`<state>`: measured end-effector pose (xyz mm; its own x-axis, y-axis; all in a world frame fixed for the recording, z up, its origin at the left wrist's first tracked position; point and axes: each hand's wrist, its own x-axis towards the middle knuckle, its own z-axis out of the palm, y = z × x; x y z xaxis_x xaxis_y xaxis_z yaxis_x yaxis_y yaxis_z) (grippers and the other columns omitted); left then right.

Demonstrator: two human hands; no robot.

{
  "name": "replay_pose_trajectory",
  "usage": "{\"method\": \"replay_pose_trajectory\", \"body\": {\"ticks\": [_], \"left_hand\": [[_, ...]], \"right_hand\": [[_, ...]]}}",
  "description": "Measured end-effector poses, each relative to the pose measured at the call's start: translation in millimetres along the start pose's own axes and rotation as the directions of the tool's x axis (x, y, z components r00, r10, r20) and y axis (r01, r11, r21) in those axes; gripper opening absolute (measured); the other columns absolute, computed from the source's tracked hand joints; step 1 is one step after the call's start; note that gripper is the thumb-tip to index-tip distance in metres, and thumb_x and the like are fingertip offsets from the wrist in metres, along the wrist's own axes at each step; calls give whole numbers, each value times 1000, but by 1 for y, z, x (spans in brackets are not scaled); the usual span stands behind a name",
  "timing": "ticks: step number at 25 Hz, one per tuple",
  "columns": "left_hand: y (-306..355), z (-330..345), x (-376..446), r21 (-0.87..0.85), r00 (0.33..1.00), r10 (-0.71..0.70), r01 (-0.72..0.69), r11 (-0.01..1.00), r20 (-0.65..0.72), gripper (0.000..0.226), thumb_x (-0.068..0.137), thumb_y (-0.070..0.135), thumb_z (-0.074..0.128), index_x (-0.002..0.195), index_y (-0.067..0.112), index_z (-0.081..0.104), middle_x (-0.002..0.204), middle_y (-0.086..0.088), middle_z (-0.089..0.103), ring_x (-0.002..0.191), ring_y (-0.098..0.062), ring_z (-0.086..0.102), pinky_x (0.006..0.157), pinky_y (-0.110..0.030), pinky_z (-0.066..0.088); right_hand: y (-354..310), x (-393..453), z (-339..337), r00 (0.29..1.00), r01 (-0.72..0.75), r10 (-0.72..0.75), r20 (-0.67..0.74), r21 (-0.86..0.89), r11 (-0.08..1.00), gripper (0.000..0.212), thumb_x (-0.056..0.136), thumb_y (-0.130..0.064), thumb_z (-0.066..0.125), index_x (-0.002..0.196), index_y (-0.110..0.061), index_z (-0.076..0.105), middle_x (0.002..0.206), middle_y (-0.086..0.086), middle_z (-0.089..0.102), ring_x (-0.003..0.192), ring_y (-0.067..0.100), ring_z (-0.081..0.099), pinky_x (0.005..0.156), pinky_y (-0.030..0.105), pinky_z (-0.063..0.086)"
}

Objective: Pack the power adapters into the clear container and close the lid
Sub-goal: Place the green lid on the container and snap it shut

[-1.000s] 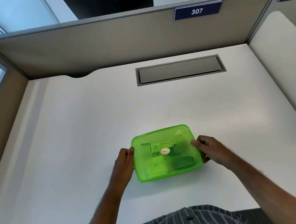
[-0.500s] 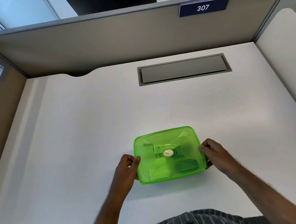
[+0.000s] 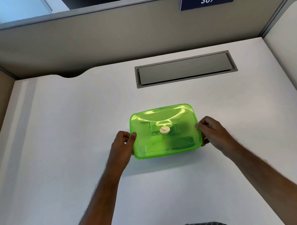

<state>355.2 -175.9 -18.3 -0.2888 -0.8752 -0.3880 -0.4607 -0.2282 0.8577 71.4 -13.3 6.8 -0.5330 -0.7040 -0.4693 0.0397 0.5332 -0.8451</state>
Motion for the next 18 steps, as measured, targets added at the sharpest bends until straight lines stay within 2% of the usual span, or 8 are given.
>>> {"method": "replay_pose_trajectory", "body": {"ticks": [3,8,13,18], "left_hand": [[17,7,35,5,1000,6,-6,1000,-23,21,98,35,64,87,19,56,77,-3,61,61,-15,58,52,-31,52],[41,17,85,10,999,16,-16,1000,-37,21,98,34,63,90,16,56,79,-4,61,63,-16,59,53,-33,57],[55,23,123,46,998,30,-27,999,-56,23,97,37,64,91,16,57,83,-4,63,67,-18,61,57,-35,59],[66,24,145,52,998,37,-35,998,-46,23,97,37,64,86,19,55,80,-4,61,63,-19,60,51,-32,56]], "right_hand": [[-14,33,-1,1000,19,-19,-23,2,1000,25,98,-17,60,94,6,51,74,16,50,64,25,54,46,32,52],[-36,78,-1,996,39,-38,-76,18,999,21,97,-15,61,93,4,53,70,10,50,57,20,51,43,29,52],[-49,113,-2,994,33,-28,-108,44,998,22,96,-21,63,94,0,56,70,9,52,58,20,52,46,31,54],[-57,135,-1,995,38,-33,-94,50,998,17,96,-22,62,93,-7,55,71,7,53,58,19,54,47,31,56]]}}
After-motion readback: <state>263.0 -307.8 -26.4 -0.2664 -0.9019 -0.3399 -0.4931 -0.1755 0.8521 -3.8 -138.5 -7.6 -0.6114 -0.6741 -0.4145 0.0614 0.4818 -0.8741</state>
